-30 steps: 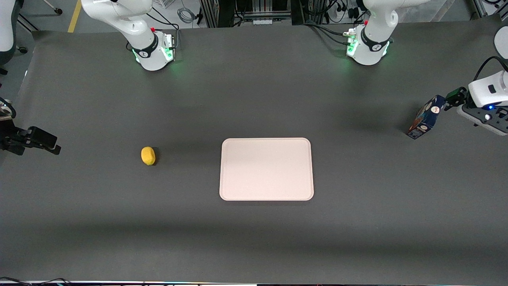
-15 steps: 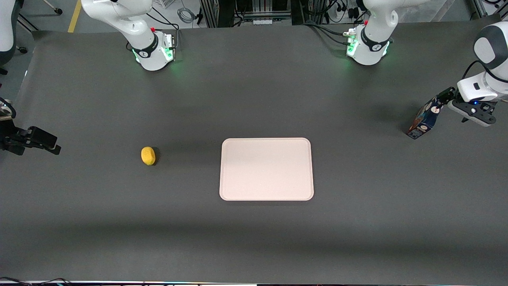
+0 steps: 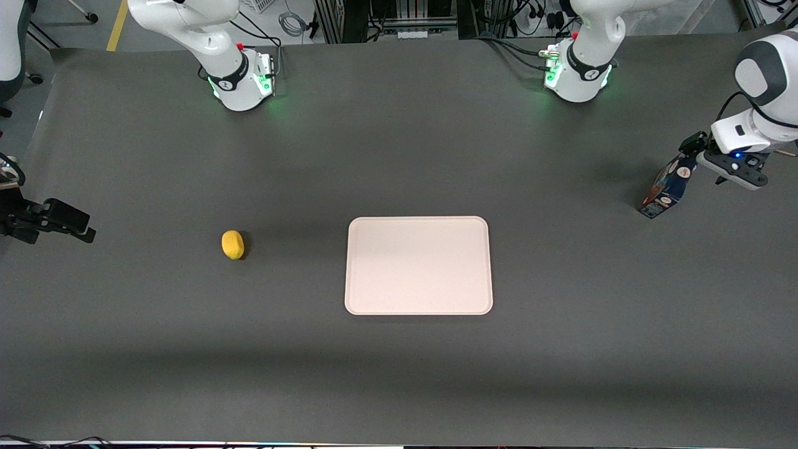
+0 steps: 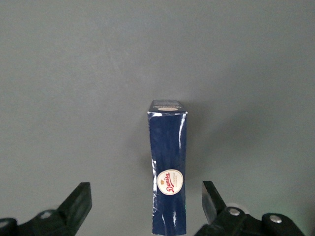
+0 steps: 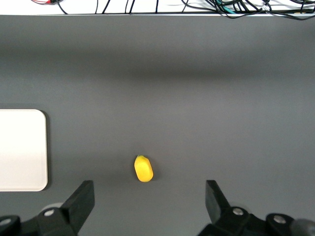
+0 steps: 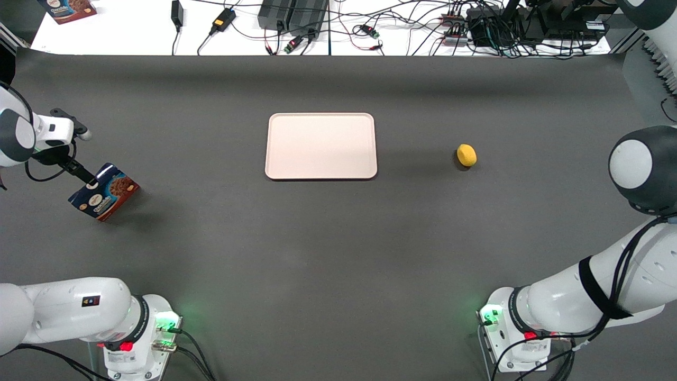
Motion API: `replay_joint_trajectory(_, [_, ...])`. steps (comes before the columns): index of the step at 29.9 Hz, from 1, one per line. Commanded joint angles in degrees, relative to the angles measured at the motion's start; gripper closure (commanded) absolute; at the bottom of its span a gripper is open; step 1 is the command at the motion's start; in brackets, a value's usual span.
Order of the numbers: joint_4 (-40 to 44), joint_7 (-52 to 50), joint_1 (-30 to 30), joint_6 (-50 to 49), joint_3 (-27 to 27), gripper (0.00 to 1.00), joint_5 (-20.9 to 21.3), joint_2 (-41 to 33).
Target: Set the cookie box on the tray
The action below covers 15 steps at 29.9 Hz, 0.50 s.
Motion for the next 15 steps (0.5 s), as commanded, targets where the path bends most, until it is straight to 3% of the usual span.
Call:
replay_joint_trajectory(1, [-4.35,1.08,-0.05,3.84,1.93,0.0,-0.37,-2.91])
replay_joint_trajectory(6, [-4.44,0.99,-0.22,3.85,1.93,0.0,-2.74,-2.38])
replay_joint_trajectory(15, [-4.44,1.08,-0.66,4.2,1.85,0.0,-2.92,-1.06])
